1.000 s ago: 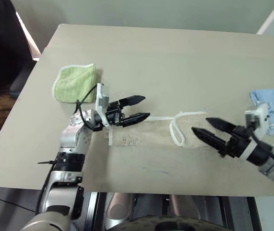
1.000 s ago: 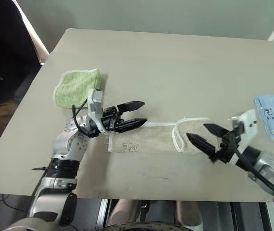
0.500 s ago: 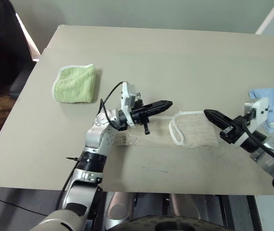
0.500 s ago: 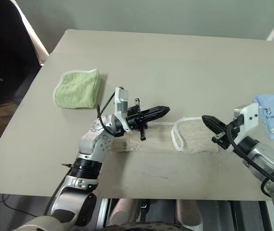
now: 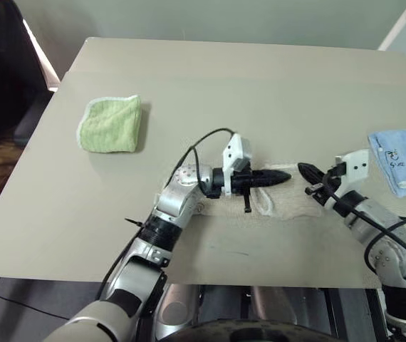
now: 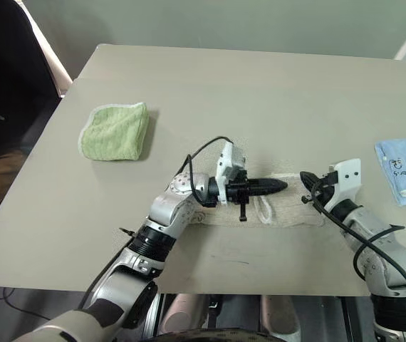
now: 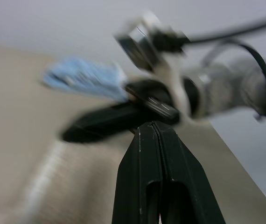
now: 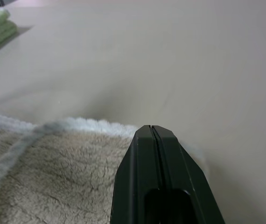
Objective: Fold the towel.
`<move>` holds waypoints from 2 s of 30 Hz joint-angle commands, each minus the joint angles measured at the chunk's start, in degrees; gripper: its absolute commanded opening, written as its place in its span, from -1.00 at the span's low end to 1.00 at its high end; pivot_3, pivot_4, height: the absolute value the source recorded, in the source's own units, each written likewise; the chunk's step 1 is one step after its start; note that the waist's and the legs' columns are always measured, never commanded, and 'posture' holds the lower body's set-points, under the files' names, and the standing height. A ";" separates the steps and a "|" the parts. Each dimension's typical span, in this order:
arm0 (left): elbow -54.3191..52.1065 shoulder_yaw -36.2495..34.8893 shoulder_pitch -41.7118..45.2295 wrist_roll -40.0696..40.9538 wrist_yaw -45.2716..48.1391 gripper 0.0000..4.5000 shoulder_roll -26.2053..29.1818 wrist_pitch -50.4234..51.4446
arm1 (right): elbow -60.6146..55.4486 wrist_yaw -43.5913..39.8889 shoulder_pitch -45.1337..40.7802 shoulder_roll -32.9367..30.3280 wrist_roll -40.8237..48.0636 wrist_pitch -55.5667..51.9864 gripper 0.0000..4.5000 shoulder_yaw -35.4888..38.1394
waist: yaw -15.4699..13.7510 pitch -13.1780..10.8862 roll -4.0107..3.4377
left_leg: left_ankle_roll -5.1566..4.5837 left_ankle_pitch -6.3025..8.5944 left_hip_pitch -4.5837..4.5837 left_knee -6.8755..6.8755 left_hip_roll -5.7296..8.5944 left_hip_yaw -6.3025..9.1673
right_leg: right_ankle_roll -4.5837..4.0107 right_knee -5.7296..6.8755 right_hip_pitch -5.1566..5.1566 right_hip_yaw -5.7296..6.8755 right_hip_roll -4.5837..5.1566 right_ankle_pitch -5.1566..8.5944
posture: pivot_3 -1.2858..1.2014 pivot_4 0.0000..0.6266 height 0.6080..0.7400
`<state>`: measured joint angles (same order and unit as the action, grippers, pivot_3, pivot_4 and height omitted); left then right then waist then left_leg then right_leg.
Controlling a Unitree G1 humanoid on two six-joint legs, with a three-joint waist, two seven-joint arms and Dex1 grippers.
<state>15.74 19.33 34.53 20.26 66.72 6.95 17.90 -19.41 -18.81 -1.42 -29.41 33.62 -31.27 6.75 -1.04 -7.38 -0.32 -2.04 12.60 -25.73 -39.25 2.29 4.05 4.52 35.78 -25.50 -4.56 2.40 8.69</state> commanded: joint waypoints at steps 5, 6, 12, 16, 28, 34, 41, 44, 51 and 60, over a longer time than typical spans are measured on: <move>5.48 3.89 -1.60 -3.64 0.80 -1.00 1.60 7.06 | -0.13 -0.23 2.22 5.22 -4.80 3.61 -0.98 -2.27 | 0.01 0.00 -0.01 | 0.01 0.00 0.01 0.01 0.01 0.00 | -0.30 -0.05 0.02 0.00 0.00 0.15 | 0.03 -0.52 0.81; 6.13 3.86 -2.24 -4.14 0.40 -1.00 1.62 6.56 | -0.04 -0.34 2.70 5.83 -5.35 3.99 -0.98 -2.53 | 0.01 0.00 -0.01 | 0.02 0.01 0.05 0.01 0.01 0.00 | -0.37 -0.06 0.04 0.00 0.00 0.19 | 0.03 -0.52 0.81; 9.09 2.01 -1.33 -4.19 1.31 -1.00 1.15 6.20 | 5.23 -1.00 5.57 7.12 -11.75 9.60 -0.98 -3.71 | -0.05 0.03 -0.01 | 0.77 0.48 0.71 0.17 0.00 0.07 | 0.13 -0.42 0.78 0.01 -0.01 0.49 | 0.03 -0.52 0.81; 10.22 1.91 -1.01 -4.63 2.49 -1.00 1.49 5.20 | 7.66 -1.68 5.35 7.12 -13.43 11.82 -0.98 -3.49 | 0.01 0.13 -0.03 | 0.81 0.55 0.89 0.16 0.00 0.11 | 0.10 -0.55 1.02 0.01 -0.02 0.47 | 0.03 -0.52 0.81; -11.08 -10.44 -1.50 14.38 5.62 -0.84 7.17 23.00 | -7.37 -10.49 1.29 1.79 6.61 0.94 -1.00 5.12 | 0.08 0.10 -0.06 | 0.98 0.43 0.46 0.29 0.01 0.07 | 0.04 -0.65 0.60 0.02 -0.07 0.51 | 0.03 -0.52 0.81; -19.51 -21.61 -1.80 21.09 -4.73 0.00 12.78 31.69 | -13.26 -13.77 1.15 -4.90 10.30 -3.99 -0.73 5.63 | 0.06 0.08 -0.02 | 0.96 0.18 0.52 0.28 -0.02 0.03 | -0.06 -0.79 0.71 0.00 -0.08 0.67 | 0.03 -0.52 0.81; -19.99 -31.71 -6.42 24.57 -12.17 1.00 23.06 38.39 | -14.63 -18.74 0.02 -11.26 8.70 -6.05 0.29 2.20 | 0.28 0.08 0.00 | 0.89 0.22 0.67 0.45 -0.03 0.02 | -0.26 -0.75 0.65 -0.04 -0.12 0.83 | 0.03 -0.52 0.81; -20.34 -35.25 -9.08 26.07 -14.82 1.00 26.29 40.93 | -13.25 -20.61 -0.62 -12.89 7.15 -5.44 0.73 0.87 | 0.30 0.06 0.02 | 0.90 0.25 0.65 0.47 -0.04 0.04 | -0.37 -0.75 0.63 -0.03 -0.13 0.84 | 0.03 -0.52 0.81; -23.38 -47.54 -17.09 38.16 -22.95 1.00 32.54 61.12 | -9.42 -20.21 -4.60 -11.18 5.53 -5.43 0.99 -0.47 | 0.50 0.03 0.07 | 0.95 0.38 0.66 0.50 -0.04 0.05 | -0.65 -0.72 0.59 -0.03 -0.16 0.87 | 0.03 -0.52 0.81; -17.25 -52.91 -24.87 54.56 -39.00 1.00 35.04 74.60 | -8.56 -18.72 -7.70 -8.60 8.15 -12.50 0.99 -1.57 | 0.46 0.04 0.10 | 1.21 0.32 0.83 0.87 -0.08 0.05 | -0.99 -0.53 0.46 -0.01 -0.22 0.99 | 0.03 -0.52 0.81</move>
<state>-1.89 -32.87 10.09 70.20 30.42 40.56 92.11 -26.97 -38.14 -8.08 -38.31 40.30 -42.83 4.85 -0.58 -7.34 -0.22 -0.80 12.91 -24.90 -38.37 2.21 4.10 3.50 35.33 -25.09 -4.57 2.17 9.71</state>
